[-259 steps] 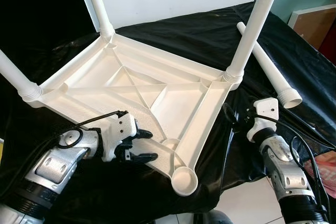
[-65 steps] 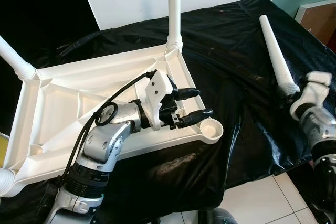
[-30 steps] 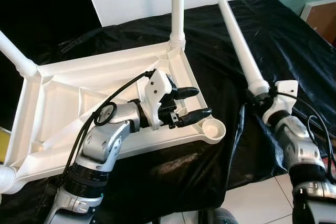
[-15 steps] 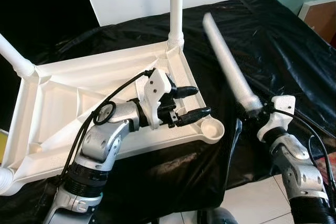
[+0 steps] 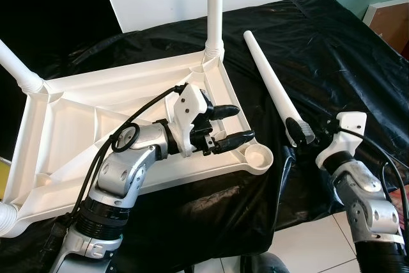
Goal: Building children table
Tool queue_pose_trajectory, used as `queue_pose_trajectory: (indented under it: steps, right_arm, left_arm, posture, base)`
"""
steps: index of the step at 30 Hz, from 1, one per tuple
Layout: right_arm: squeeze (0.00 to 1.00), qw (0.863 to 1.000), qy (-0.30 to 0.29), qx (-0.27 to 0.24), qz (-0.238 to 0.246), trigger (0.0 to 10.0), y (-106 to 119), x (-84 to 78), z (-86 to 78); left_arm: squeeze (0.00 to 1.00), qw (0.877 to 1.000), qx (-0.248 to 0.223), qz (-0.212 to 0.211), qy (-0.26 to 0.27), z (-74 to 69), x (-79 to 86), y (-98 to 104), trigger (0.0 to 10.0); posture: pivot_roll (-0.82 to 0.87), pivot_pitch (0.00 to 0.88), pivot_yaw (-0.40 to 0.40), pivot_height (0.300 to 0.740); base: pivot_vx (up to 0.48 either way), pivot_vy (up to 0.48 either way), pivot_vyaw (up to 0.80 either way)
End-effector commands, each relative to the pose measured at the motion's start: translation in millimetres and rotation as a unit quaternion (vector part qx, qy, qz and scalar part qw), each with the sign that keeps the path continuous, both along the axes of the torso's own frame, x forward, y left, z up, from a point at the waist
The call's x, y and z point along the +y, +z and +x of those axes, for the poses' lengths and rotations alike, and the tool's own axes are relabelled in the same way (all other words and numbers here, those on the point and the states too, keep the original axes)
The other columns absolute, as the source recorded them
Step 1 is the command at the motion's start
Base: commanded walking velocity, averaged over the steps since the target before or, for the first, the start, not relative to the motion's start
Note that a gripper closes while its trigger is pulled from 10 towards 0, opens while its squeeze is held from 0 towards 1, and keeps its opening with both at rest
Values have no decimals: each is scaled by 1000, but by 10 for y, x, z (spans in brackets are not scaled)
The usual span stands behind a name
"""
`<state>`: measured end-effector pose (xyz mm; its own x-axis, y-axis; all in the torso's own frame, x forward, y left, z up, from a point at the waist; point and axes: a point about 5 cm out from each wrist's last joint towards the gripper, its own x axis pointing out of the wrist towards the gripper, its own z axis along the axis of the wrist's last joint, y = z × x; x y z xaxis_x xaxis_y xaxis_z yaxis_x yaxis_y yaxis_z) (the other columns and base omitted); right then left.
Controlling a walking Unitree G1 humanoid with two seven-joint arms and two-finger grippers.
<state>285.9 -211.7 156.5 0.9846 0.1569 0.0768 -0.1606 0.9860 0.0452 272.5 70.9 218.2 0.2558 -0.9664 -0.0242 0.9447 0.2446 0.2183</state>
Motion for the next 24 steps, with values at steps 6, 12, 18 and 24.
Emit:
queue_pose_trajectory:
  steps: [6, 12, 18, 24]
  right_arm:
    - [0, 999, -11, 29, 27, 10000, 78, -37, 259]
    - [0, 999, -16, 42, 24, 10000, 151, 15, 473]
    - [0, 998, -24, 56, 31, 10000, 219, 109, 659]
    - [0, 994, -51, 92, 31, 10000, 225, 228, 828]
  left_arm:
    - [0, 1000, -5, 17, -22, -80, -2, 15, 10000]
    - [0, 999, -2, 27, -37, -129, -1, -6, 10000]
    - [0, 999, -2, 30, -37, -136, -6, -19, 10000]
    - [0, 999, 5, 29, -39, -160, -27, -12, 10000]
  posture:
    - [-30, 129, 43, 740]
    - [-21, 139, 47, 740]
    - [-16, 139, 45, 740]
    - [-7, 141, 39, 740]
  base:
    - [0, 0, 0]
    - [0, 0, 0]
    - [0, 0, 0]
    - [0, 0, 0]
